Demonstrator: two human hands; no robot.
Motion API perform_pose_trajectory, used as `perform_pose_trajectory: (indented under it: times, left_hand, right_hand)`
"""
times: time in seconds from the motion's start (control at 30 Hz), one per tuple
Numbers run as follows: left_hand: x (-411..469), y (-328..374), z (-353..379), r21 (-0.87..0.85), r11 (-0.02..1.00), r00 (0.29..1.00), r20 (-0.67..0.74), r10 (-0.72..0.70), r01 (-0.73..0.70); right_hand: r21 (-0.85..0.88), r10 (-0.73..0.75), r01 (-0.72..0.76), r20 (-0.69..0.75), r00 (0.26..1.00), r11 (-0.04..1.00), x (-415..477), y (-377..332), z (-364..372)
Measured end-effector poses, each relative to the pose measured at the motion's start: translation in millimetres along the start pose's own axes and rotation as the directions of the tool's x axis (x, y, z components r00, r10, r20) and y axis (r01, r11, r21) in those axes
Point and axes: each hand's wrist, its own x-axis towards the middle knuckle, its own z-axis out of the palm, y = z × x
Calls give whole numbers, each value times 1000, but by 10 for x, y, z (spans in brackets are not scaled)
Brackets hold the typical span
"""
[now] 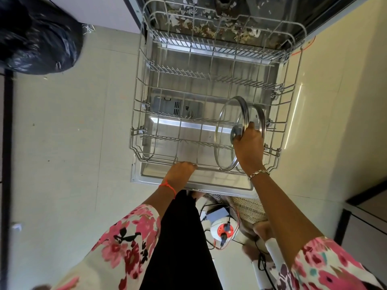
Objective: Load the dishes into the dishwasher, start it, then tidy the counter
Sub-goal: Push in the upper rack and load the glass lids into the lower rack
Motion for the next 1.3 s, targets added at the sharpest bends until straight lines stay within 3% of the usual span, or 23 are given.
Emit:
perform_pose_trajectory:
  times: [0.37,0.47,0.57,0.63,0.73,0.93,1.0,1.3]
  left_hand:
    - [-114,-4,-89,66,997,998,46,39,-42]
    - [-358,-5,-349,52,998,999,-4,37,-37]
    - [-727,-50,-671,90,996,996,-83,-18,25]
    - [-994,-93,-923,94,992,989,-129,-68,81]
    - [-1590,-156,-1438,75,987,941,-319,-114,145]
    - [-2674,-728,-2182,138,948,816,-553,-168,288]
    - [-2956,-1021,-2383,100,942,788,-580,-207,321]
    - [-4242,-2635,-2983,-106,927,674,-657,-337,361]
  right_hand:
    - [43,13,-17,94,995,999,-162,-9,20]
    - [-48,-73,81,150,986,996,-346,-160,-256]
    - [-221,-244,285,195,950,933,-623,-448,-621]
    - [-292,-313,372,230,921,881,-793,-694,-818]
    - [-327,-410,484,273,871,812,-1134,-1188,-1104]
    - [-217,-585,654,307,751,725,-1725,-2387,-1418]
    - [-211,-640,703,298,708,680,-1866,-2784,-1409]
    - [-267,-708,731,193,679,628,-2386,-4757,-833]
